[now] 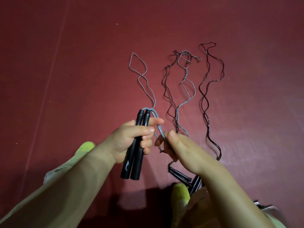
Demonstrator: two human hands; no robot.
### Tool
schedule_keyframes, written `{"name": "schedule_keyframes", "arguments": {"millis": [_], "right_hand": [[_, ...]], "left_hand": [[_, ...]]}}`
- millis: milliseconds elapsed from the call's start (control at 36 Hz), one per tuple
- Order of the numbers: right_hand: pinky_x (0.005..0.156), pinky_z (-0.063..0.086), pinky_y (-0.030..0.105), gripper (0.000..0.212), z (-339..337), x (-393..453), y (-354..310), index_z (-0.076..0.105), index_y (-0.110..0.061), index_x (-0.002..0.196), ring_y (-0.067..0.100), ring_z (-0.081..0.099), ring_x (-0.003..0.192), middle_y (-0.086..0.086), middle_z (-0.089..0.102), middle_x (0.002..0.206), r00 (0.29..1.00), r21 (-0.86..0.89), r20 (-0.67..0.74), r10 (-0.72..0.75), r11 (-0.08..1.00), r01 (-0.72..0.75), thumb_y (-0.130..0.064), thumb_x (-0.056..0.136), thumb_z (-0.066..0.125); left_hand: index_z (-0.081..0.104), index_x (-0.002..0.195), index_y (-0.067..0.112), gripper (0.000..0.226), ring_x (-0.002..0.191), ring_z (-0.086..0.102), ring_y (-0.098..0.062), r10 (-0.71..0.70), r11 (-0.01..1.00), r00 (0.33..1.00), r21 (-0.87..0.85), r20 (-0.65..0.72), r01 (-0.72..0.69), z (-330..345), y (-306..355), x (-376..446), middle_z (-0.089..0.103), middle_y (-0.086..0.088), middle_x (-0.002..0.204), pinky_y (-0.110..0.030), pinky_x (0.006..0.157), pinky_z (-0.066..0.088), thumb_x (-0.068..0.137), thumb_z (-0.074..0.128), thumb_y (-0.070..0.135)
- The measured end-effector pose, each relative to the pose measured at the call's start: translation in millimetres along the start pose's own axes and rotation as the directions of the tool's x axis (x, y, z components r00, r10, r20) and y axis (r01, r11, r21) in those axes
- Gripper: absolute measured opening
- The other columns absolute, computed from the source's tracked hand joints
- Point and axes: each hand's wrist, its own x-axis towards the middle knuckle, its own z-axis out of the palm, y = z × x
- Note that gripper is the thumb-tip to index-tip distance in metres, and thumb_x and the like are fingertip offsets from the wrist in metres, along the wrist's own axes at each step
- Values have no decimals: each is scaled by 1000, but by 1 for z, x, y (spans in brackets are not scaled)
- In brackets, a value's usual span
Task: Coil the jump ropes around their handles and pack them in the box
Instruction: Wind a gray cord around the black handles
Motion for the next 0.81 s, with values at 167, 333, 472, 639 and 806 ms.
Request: {"name": "schedule_keyframes", "arguments": {"millis": [167, 333, 472, 639, 806], "right_hand": [[68, 41, 29, 70, -3, -7, -13, 58, -25, 92, 2, 51, 69, -11, 55, 70, 993, -225, 114, 15, 974, 11, -76, 74, 14], [60, 43, 21, 7, -13, -14, -23, 65, -22, 85, 1, 56, 61, -12, 63, 67, 996, -106, 14, -92, 990, 93, -26, 91, 63], [49, 39, 15, 12, -19, -15, -21, 67, -22, 70, 0, 47, 48, -9, 64, 58, 982, 270, -19, -189, 945, 187, -14, 78, 64], [48, 39, 15, 6, -11, -6, -17, 61, -17, 72, 4, 46, 49, -7, 55, 56, 990, 353, -26, -137, 925, 138, -15, 76, 65], [40, 29, 20, 16, -10, 2, -4, 56, -14, 67, 18, 46, 34, 13, 52, 48, 1000, 594, -30, 9, 805, 10, -23, 79, 63]], "left_hand": [[59, 112, 20, 44, 42, 41, -12, 30, 853, 993, 522, -115, 35, -7, -10, 3, 46, -2, 50, -25, 45, 40, 74, 64, 0], [64, 94, 27, 33, 40, 44, -10, -12, 646, 983, 749, -182, 146, -22, -11, 5, 49, 4, 46, -23, 47, 39, 80, 64, -2], [59, 80, 19, 17, 42, 44, -10, -180, 538, 980, 826, -81, 167, -9, -20, 5, 47, 5, 50, -24, 46, 40, 79, 73, 9], [66, 103, 14, 19, 48, 44, -7, -342, 548, 933, 830, 109, 104, 11, -26, 2, 50, 7, 59, -23, 51, 41, 84, 69, 12], [67, 91, 25, 16, 48, 45, -8, -289, 746, 924, 663, 249, 55, 12, -17, 0, 49, 9, 53, -24, 52, 40, 76, 66, 18]]}}
